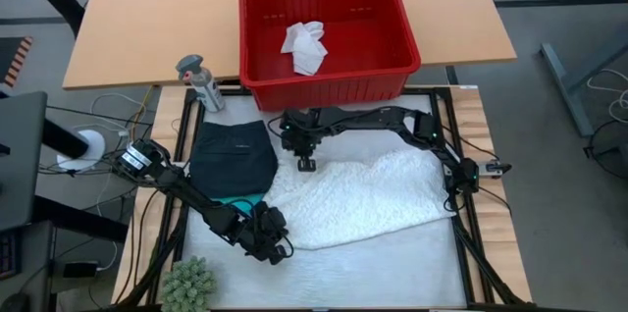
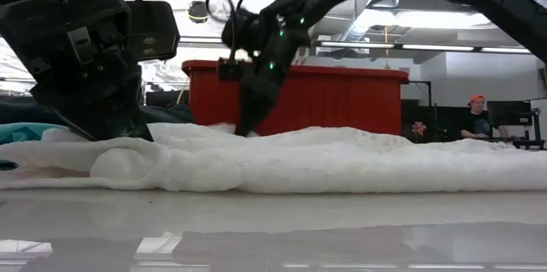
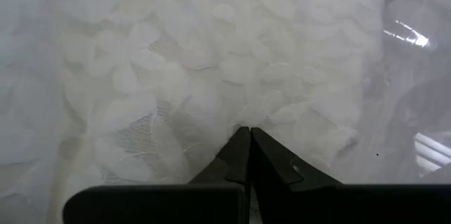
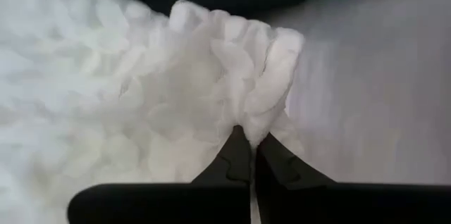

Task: Fold laundry
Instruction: Fold the white dress

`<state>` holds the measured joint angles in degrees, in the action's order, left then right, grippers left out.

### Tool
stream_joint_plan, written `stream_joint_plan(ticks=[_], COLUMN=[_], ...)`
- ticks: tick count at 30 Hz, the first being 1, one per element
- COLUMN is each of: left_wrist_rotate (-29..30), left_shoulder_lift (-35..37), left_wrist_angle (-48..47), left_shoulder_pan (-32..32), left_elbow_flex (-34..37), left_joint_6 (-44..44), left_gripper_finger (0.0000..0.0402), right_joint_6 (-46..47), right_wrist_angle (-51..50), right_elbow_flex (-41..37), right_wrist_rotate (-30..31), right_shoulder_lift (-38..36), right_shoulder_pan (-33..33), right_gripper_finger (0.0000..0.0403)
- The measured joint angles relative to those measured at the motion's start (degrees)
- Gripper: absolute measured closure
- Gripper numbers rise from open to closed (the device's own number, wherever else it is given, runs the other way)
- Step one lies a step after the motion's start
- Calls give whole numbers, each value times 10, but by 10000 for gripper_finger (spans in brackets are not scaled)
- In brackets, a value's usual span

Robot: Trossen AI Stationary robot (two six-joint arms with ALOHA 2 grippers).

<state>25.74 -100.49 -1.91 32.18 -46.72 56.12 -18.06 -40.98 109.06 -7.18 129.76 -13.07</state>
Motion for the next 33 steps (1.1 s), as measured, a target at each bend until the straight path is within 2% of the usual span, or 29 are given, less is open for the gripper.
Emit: stream_joint_plan(ticks=[11, 16, 21, 28, 33], left_wrist_rotate=[1, 3, 3, 3, 3], left_shoulder_lift=[0, 0, 0, 0, 0], left_wrist_angle=[4, 5, 4, 3, 4], left_shoulder_pan=[0, 0, 0, 0, 0], left_elbow_flex=[0, 0, 0, 0, 0], left_joint_6=[2, -5, -14, -17, -25], left_gripper_finger=[401, 401, 401, 401, 401], right_joint_6=[42, 60, 63, 124, 136], right_wrist_angle=[-47, -67, -70, -93, -91], right_elbow_flex=[0, 0, 0, -4, -29], right_wrist_rotate=[2, 11, 75, 79, 85], right_shoulder_lift=[-87, -85, -90, -88, -85], right_shoulder_pan=[30, 73, 131, 189, 218], right_gripper_finger=[379, 379, 379, 375, 368])
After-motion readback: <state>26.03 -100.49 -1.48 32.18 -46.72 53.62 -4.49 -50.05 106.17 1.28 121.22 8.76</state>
